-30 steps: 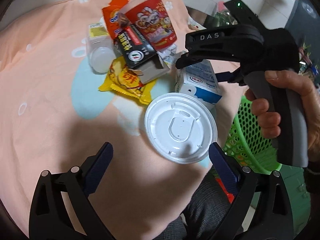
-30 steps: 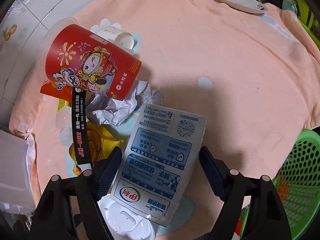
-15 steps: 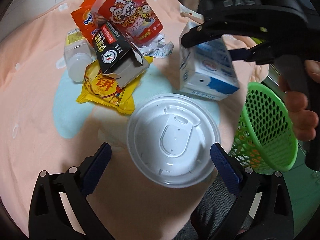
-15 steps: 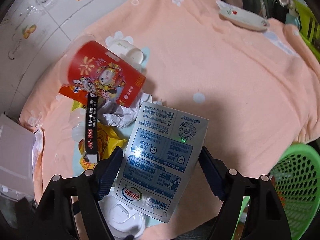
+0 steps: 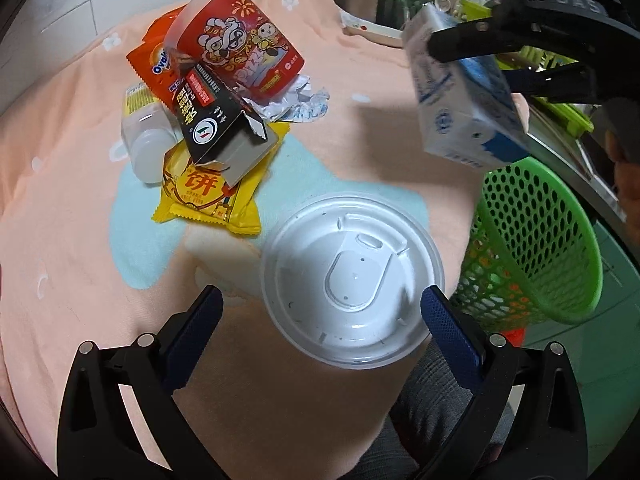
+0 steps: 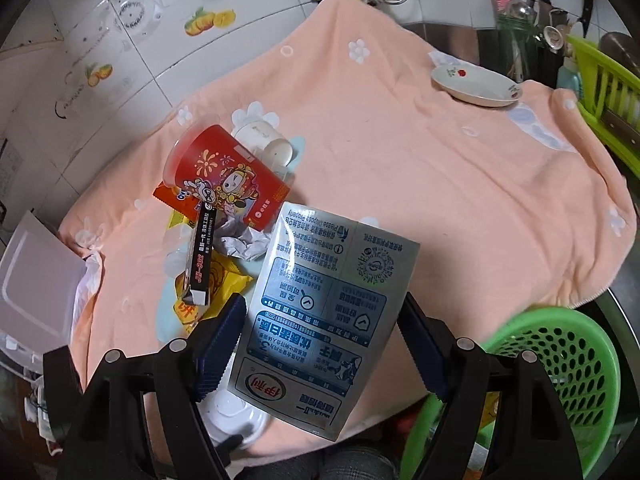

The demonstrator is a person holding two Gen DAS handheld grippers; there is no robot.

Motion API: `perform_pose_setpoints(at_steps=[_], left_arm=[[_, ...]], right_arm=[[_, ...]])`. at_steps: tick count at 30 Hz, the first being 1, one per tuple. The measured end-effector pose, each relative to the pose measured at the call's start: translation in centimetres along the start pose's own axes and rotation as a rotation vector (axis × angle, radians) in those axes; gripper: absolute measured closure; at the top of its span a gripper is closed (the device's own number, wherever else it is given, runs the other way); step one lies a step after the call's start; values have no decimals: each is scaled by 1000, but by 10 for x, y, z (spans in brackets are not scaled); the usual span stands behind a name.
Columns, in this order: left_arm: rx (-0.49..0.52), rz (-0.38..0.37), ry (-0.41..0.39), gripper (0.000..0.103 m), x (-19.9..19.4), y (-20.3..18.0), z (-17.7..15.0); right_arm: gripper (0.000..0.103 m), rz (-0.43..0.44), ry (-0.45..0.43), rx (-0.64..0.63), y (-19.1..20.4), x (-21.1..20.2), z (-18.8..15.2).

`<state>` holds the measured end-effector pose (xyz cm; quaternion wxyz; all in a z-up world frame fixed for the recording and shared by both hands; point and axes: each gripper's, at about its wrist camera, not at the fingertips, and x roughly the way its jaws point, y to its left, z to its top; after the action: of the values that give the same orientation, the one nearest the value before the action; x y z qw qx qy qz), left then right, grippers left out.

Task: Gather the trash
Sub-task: 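Grasp the white lid with the left tool while the right tool grasps a flat milk pouch, then drop the milk pouch into the green basket with the right tool while the left tool drops the lid there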

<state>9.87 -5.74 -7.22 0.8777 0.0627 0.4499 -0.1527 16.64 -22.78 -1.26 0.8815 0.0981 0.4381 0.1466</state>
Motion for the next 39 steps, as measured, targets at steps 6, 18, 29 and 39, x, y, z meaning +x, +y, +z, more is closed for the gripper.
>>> perform_pose_setpoints(at_steps=[6, 18, 29, 39], left_arm=[[6, -41, -31, 5, -14, 1, 0], [96, -53, 14, 5, 2, -2, -11], [72, -103, 16, 5, 7, 9, -4], [64, -131, -24, 22, 2, 6, -4]], right_arm=[[29, 5, -9, -5, -10, -16, -11], [29, 19, -7, -7, -19, -30, -33], [29, -5, 7, -24, -33, -37, -55], [29, -102, 29, 38, -84, -43, -79]])
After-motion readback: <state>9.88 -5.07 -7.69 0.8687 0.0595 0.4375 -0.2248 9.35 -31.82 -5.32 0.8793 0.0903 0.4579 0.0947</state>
